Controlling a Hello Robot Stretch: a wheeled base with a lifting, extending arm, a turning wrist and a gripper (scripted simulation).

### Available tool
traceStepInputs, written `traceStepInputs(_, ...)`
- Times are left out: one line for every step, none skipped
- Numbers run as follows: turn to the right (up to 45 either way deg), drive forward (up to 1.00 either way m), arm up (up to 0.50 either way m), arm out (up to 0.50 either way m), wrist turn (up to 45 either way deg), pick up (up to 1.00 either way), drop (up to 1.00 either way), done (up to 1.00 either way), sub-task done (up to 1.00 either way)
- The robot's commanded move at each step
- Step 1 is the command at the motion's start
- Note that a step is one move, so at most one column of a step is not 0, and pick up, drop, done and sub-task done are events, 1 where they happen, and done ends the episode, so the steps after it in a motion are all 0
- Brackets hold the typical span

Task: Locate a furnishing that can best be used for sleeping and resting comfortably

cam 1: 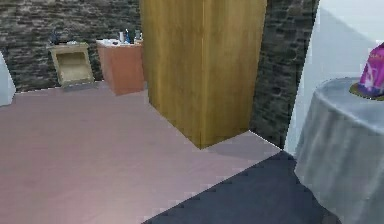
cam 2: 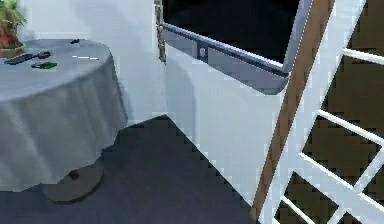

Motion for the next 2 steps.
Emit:
traceStepInputs(0.0,0.85,0.00,0.00,0.0,0.00,0.00,0.00,0.00)
traceStepInputs(-45.0,0.00,0.00,0.00,0.0,0.00,0.00,0.00,0.00)
